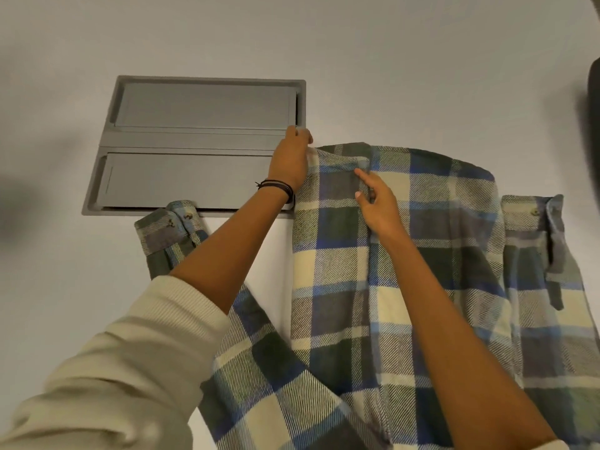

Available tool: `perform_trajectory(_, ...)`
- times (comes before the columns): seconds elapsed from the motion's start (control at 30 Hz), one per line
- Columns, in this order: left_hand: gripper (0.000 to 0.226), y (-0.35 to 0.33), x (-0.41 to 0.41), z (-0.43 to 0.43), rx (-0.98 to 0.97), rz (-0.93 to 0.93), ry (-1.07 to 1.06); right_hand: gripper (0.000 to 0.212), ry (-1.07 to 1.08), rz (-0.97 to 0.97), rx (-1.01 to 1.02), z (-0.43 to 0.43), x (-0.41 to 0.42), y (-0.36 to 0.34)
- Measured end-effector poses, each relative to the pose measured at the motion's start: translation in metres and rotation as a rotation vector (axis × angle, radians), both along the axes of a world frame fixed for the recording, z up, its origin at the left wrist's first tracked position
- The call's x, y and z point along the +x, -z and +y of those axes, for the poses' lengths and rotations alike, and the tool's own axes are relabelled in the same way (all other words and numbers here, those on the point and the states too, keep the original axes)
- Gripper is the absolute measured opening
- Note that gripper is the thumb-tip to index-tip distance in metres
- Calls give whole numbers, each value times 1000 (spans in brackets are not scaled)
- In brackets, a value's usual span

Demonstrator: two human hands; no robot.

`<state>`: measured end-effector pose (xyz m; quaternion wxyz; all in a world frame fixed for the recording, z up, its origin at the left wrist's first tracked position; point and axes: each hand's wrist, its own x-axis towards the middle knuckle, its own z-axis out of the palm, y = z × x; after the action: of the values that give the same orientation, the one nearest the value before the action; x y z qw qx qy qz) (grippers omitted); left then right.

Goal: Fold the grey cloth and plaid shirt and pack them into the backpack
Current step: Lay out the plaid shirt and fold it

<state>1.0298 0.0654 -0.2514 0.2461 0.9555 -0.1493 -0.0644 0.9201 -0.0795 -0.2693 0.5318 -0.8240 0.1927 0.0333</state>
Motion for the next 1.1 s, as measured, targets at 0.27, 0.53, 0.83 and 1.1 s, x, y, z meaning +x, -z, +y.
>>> perform_trajectory(0.27,39,19,-67,4,-68,-202,418,53,-150,-175,-433,22,-56,-7)
perform_trajectory(0.53,77,46,-80,10,156,-59,575,63,-317,-10,-690,48,-128,36)
perform_trajectory(0.83,74,45,-89,12,311,-104,575,59,-302,4,-733,49,-124,35)
perform_trajectory(1.1,74,32,-133,33,262,-5,545,62,-350,51,-744,52,-130,22)
